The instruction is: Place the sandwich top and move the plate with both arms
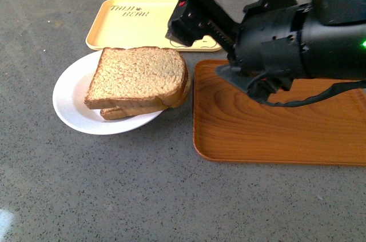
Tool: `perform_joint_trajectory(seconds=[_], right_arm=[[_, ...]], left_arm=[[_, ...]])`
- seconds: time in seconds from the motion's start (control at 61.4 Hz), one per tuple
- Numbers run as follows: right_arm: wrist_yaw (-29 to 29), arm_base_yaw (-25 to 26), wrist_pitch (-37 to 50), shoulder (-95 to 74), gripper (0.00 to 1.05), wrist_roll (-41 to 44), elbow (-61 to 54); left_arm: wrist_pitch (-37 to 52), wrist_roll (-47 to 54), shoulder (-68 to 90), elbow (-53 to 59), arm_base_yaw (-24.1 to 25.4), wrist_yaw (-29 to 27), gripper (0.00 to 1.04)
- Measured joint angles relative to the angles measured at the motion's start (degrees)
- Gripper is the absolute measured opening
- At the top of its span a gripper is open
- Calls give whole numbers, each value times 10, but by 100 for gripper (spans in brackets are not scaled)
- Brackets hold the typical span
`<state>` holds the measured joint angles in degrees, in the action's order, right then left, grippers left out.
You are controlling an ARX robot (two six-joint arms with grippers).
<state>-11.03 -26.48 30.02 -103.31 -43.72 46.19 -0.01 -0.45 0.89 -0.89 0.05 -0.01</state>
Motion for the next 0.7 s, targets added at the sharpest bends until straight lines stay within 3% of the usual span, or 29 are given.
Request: perform_joint_trajectory(seconds=[0.244,0.277,0.309,0.391,0.505,0.7], right_arm=[[-46,102,-38,175,96,126,-99],[-5,109,-9,192,93,160,-119],[84,115,77,213,86,218,-157],[208,131,212,247,72,324,-222],[220,153,254,295,53,393,-278],[195,178,244,356,21,423,-337]], left_arm=[[0,0,0,0,0,0,96],[0,0,0,0,0,0,96],[0,0,0,0,0,0,96],[0,0,0,0,0,0,96],[0,0,0,0,0,0,96],[0,0,0,0,0,0,96]])
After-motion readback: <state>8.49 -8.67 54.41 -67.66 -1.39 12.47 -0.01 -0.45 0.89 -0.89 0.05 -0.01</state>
